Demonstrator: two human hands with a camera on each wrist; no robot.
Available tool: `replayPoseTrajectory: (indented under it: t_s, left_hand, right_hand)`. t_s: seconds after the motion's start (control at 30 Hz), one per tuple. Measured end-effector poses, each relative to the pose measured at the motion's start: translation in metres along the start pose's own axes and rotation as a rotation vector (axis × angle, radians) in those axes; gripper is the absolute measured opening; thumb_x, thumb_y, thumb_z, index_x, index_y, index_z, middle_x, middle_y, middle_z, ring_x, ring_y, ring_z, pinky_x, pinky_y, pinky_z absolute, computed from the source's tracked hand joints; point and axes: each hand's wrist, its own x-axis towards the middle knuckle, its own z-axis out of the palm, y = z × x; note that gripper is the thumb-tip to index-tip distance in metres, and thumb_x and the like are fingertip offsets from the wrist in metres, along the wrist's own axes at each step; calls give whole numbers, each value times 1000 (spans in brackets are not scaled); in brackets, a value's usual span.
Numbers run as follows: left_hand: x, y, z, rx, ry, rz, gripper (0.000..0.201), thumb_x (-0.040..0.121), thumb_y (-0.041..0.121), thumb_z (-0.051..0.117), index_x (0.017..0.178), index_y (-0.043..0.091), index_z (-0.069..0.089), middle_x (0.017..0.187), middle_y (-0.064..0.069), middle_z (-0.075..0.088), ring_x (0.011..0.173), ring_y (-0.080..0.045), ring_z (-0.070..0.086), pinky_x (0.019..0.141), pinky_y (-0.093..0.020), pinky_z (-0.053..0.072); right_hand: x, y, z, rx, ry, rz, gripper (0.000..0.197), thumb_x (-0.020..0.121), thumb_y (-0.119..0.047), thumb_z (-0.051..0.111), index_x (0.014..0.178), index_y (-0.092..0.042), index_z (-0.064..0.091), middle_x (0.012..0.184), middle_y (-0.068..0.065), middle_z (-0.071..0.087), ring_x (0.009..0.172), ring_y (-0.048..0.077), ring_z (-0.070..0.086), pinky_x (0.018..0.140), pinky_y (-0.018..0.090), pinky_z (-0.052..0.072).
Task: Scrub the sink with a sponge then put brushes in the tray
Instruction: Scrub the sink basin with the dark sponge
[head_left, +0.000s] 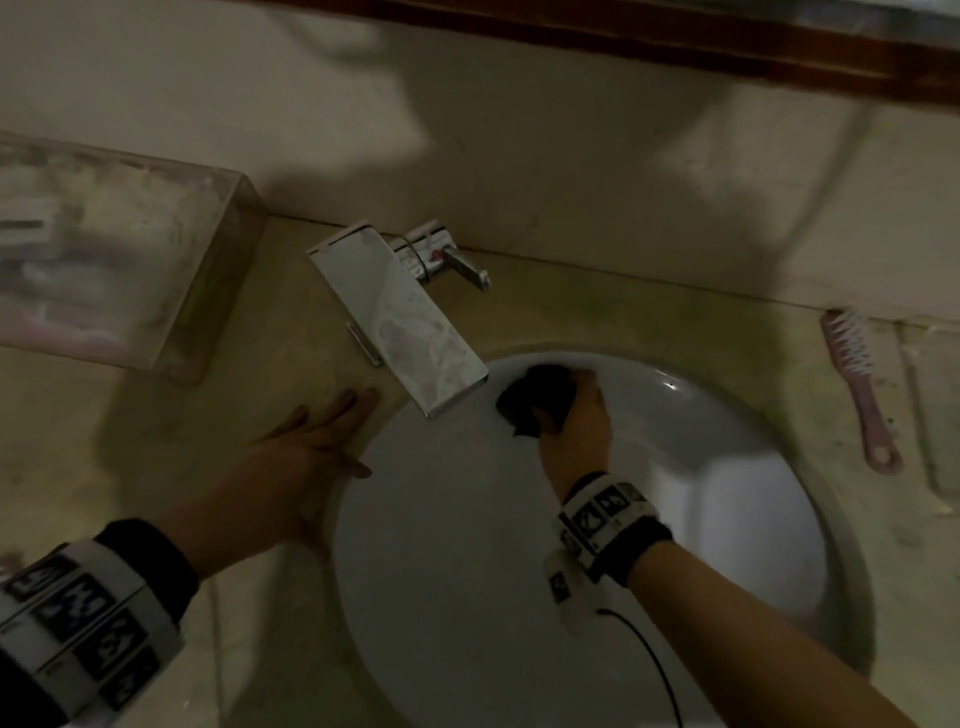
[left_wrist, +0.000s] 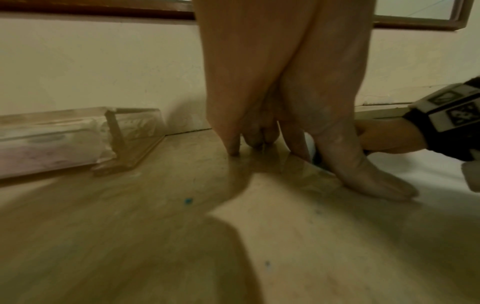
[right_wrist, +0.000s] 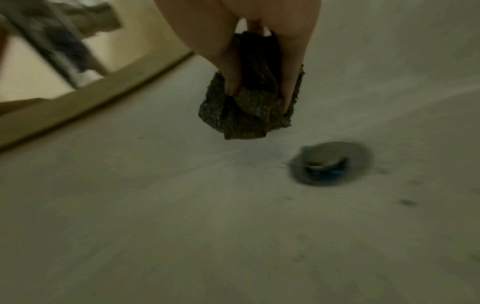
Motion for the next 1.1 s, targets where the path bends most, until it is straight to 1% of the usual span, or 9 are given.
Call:
replayPoseTrajectory:
  t_s: [0.13,0.3,0.43,0.5,0.57,0.7,0.83,0.97,1.1]
  left_hand:
    - [-1,-1,0,-47,-17,-48,81,38,73,59,108,32,70,130,60,-24,126,32,-25,114,-21,-2]
    - [-1,0,0,-33,3,11,69,40,74,57,102,42,65,143,51,-16,135,25,-18,107,-15,7]
    - [-1,-6,0,3,-86,10,67,44,76,56,103,44,59,153,36,-12,142,15,-14,113,-7,-7]
    - [-1,-10,1,18,-108,-17,69,46,77,55,105,43,60,153,36,-14,142,13,-15,112,-4,-12]
    - [-2,-11,1,28,-126,-34,69,47,82,49,112,58,50,154,34,-14,143,12,-15,113,-3,-13]
    - [0,-5,2,47,-81,-40,88,47,83,46,128,71,12,154,32,-15,141,14,-17,115,-13,-4]
    - [0,-5,1,19,-76,-2,65,45,76,52,106,53,54,157,30,-1,142,15,-13,113,-9,-4]
    - [0,-5,2,20,-13,38,57,44,75,52,89,41,58,151,40,-11,141,16,-14,112,-2,-8]
    - [1,-3,1,-3,28,52,63,41,74,55,92,37,58,145,48,-16,137,22,-18,110,-17,9]
  right_hand:
    - [-4,-10,13,-213,-236,-333,43,91,-5,53,133,2,45,134,23,48,122,35,48,105,36,37]
    - [-1,-15,26,-577,-704,-430,60,92,-11,53,146,-10,27,152,14,29,137,31,32,114,35,24]
    - [-18,-5,16,-352,-557,-231,56,90,-9,55,141,-7,33,139,16,43,127,31,45,102,31,37]
    - [-34,-7,10,-203,-483,-256,44,89,-10,57,131,-2,44,127,17,52,115,27,53,89,22,41]
    - [-46,-22,14,-69,-524,-361,41,90,-13,56,127,2,49,126,18,55,111,23,54,91,14,40]
    - [-54,-52,47,-119,-544,-385,48,90,-7,53,136,-3,42,137,19,46,124,33,46,106,37,37]
    - [-43,-49,55,-27,-364,-178,40,91,-5,51,131,-1,47,131,18,50,118,34,50,98,32,40]
    - [-4,-17,42,-77,-189,66,48,91,-1,48,137,-7,38,133,17,47,120,33,50,101,37,41]
    - [14,5,34,-78,-120,269,51,90,-8,52,138,-10,34,131,18,50,118,35,53,100,43,44]
